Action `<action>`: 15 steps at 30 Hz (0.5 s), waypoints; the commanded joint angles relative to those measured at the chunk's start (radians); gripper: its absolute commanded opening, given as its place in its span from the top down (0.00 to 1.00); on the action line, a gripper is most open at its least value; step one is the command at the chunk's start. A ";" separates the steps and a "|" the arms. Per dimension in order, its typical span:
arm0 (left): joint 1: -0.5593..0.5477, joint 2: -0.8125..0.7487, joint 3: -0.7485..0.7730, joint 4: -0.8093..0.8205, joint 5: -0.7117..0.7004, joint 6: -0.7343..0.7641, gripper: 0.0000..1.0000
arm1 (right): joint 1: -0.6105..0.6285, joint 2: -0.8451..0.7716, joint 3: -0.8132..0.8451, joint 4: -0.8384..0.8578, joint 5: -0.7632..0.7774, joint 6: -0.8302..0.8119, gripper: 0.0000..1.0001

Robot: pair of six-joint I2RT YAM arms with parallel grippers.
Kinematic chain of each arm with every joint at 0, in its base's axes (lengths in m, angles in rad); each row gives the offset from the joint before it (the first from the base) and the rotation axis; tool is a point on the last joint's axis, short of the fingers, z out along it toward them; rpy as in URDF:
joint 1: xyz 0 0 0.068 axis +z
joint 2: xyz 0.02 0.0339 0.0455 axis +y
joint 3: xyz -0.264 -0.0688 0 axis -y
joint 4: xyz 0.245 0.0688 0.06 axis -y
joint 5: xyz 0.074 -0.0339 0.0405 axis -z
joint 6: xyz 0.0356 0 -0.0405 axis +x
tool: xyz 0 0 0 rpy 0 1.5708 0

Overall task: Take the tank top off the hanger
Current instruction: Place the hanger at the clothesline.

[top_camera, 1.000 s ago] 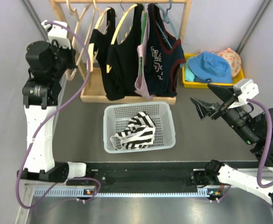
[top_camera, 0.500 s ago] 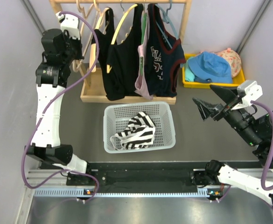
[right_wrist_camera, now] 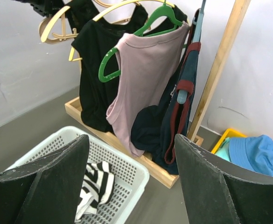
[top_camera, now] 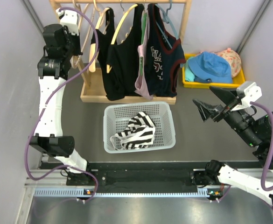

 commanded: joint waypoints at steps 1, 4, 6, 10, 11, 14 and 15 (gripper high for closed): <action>0.009 -0.008 0.014 0.020 -0.004 0.007 1.00 | -0.004 -0.014 -0.006 0.020 0.017 0.014 0.27; 0.009 -0.042 -0.026 0.034 0.013 -0.002 1.00 | -0.004 -0.012 -0.011 0.022 0.015 0.014 0.27; 0.009 -0.067 -0.044 0.030 0.044 -0.010 0.83 | -0.004 -0.011 -0.014 0.023 0.014 0.015 0.27; 0.009 -0.107 -0.073 0.004 0.079 -0.022 0.38 | -0.004 -0.006 -0.015 0.031 0.014 0.017 0.27; 0.009 -0.114 -0.081 -0.002 0.084 -0.022 0.33 | -0.004 -0.005 -0.014 0.034 0.014 0.017 0.27; 0.009 -0.157 -0.122 -0.001 0.088 -0.034 0.15 | -0.004 -0.002 -0.017 0.036 0.011 0.018 0.27; 0.009 -0.177 -0.133 0.001 0.090 -0.037 0.14 | -0.004 -0.002 -0.017 0.034 0.011 0.018 0.27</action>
